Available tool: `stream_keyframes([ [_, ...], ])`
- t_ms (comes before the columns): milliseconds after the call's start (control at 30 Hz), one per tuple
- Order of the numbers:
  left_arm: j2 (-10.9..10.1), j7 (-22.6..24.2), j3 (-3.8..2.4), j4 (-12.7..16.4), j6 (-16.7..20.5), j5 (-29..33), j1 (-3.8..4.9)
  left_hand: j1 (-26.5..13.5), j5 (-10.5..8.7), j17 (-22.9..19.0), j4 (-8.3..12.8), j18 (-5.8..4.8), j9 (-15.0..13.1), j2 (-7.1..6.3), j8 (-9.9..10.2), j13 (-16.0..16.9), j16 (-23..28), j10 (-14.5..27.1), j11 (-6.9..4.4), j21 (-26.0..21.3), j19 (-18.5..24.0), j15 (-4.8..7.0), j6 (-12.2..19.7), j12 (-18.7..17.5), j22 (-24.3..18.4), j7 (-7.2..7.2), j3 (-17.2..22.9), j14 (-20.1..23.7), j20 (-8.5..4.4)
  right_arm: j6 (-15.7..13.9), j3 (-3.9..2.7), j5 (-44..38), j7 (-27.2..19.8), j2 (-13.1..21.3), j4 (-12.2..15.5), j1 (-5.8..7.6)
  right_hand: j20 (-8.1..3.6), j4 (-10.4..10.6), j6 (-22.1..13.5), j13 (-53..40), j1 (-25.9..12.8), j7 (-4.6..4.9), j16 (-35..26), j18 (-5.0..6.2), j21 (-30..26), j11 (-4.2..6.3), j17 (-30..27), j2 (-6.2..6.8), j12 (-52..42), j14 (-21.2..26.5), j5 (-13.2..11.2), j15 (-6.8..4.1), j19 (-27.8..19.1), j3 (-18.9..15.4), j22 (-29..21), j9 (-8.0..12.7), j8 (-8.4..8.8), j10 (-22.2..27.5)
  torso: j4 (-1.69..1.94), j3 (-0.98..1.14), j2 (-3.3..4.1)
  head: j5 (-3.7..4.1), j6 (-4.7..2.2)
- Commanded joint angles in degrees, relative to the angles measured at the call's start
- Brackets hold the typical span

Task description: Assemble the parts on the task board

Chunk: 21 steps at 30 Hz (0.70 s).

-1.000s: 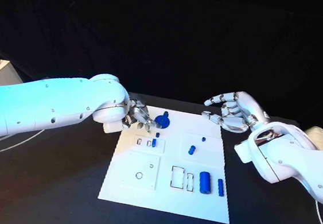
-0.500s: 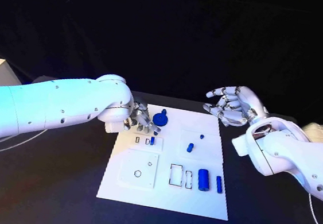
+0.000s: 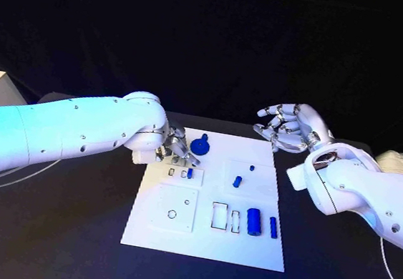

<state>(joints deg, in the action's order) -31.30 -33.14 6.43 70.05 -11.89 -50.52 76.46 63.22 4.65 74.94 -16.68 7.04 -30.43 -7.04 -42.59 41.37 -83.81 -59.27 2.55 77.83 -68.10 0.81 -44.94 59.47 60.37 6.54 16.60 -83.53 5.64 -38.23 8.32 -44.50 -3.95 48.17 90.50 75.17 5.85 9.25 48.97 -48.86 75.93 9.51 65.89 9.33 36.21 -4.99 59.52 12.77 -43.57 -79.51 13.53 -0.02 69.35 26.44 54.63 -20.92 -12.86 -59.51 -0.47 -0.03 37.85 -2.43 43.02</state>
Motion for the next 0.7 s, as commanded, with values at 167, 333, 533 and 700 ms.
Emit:
stream_keyframes([
  [167,0.9,0.5,0.22,-0.8,-2.3,0.3,-0.03,1.0,0.43,2.0,0.1,-0.87,-0.3,0.74,-0.2,0.0,-0.5,0.6,0.01,0.5,-0.4,-0.05,0.4,0.3,0.2,0.02,0.0,-0.5,-0.09,-1.0,0.0,1.3,-1.8,-0.4,-0.2,-0.13,0.01,-0.2,-0.8,2.3,0.1,0.01,-4.5,1.04,-5.5,0.58,-3.6,0.67,1.3,1.2,0.5,-0.04,-1.2,0.8,-3.8,-0.2,-0.68,0.4,-0.04,0.03,0.0,-0.15,0.29],
  [333,1.5,0.5,0.41,-1.3,-2.4,0.4,-0.07,1.5,0.44,2.1,0.0,-0.88,-0.4,1.11,-0.2,0.1,-0.5,0.6,0.01,0.5,-0.4,-0.07,0.4,0.4,0.3,0.03,0.2,-0.5,-0.07,-0.7,0.01,1.4,-1.7,-0.6,-0.4,-0.19,0.01,-0.2,-0.9,2.5,0.0,0.02,-4.7,1.07,-5.9,0.58,-3.7,0.67,1.4,1.2,0.5,-0.04,-1.2,0.9,-4.1,-0.2,-0.73,0.3,-0.01,0.02,0.01,-0.25,0.38],
  [533,2.3,0.6,0.9,-2.1,-2.4,0.3,-0.13,1.9,0.45,2.3,0.0,-0.89,-0.5,1.55,-0.3,0.4,-0.6,0.5,0.02,0.6,-0.5,-0.07,0.4,0.6,0.4,0.03,0.4,-0.6,-0.06,-0.6,0.04,0.7,-1.7,-0.9,-0.5,-0.29,0.0,-0.1,-1.0,2.9,-0.1,0.03,-5.4,1.14,-6.6,0.57,-4.2,0.6,1.5,1.3,0.6,-0.04,-1.2,0.9,-4.6,-0.3,-0.79,0.3,0.0,0.05,0.05,-0.2,0.43],
  [700,2.8,0.6,1.25,-2.7,-2.3,0.3,-0.27,2.3,0.43,2.3,0.1,-0.9,-0.6,1.67,-0.3,0.5,-0.6,0.4,-0.01,0.7,-0.5,-0.07,0.4,0.8,0.5,0.01,0.5,-0.6,-0.05,-0.7,0.06,-1.4,-2.1,-1.1,-0.6,-0.38,-0.02,-0.1,-1.1,3.3,0.0,0.03,-6.0,1.15,-7.0,0.59,-4.5,0.48,1.6,1.3,1.0,-0.06,-1.0,1.1,-4.9,-0.3,-0.92,0.2,-0.06,0.05,0.05,-0.23,0.48],
])
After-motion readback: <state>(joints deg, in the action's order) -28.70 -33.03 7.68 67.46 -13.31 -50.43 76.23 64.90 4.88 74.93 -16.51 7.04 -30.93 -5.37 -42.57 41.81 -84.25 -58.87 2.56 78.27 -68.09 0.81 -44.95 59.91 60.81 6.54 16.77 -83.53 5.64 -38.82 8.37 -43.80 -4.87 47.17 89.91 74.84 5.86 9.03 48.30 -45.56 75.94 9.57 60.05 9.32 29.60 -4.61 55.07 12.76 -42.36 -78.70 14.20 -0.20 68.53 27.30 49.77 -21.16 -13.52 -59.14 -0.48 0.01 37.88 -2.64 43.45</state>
